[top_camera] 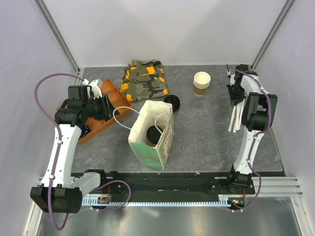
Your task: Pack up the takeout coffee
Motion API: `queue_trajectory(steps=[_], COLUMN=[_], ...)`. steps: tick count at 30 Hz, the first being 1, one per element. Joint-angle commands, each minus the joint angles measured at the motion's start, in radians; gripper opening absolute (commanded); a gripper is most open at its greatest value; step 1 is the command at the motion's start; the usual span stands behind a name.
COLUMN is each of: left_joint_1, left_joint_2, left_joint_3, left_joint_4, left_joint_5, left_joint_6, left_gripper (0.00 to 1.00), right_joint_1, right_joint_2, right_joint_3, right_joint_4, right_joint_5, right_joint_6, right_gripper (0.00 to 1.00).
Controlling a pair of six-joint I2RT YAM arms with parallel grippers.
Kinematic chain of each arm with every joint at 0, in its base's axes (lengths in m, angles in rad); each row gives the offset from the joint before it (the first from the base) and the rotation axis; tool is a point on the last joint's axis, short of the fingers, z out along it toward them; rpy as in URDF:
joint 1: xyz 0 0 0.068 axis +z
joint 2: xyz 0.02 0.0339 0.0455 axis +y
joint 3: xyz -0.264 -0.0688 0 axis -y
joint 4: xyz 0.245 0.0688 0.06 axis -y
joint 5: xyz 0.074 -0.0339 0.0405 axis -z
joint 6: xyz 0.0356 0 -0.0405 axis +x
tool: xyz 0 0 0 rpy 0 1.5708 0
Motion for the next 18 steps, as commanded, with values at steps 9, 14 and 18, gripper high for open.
queue_trajectory(steps=[9,14,18], left_joint_1=[0.004,0.005,0.005], left_joint_2=[-0.007,-0.004,-0.004], left_joint_3=[0.045,0.051,0.062], left_joint_4=[-0.001,-0.004,-0.018], left_joint_5=[-0.010,-0.018,-0.024], left_joint_6=[0.042,0.048,0.057], left_gripper=[0.40,0.40,0.40], right_joint_1=[-0.011,-0.019,-0.059], right_joint_2=[0.037,0.046,0.046], right_joint_3=[-0.015,-0.022,-0.035], right_joint_4=[0.014,0.011,0.001], right_joint_5=[0.024,-0.002,-0.043], right_joint_6=[0.020,0.028,0.037], right_gripper=[0.29,0.29,0.28])
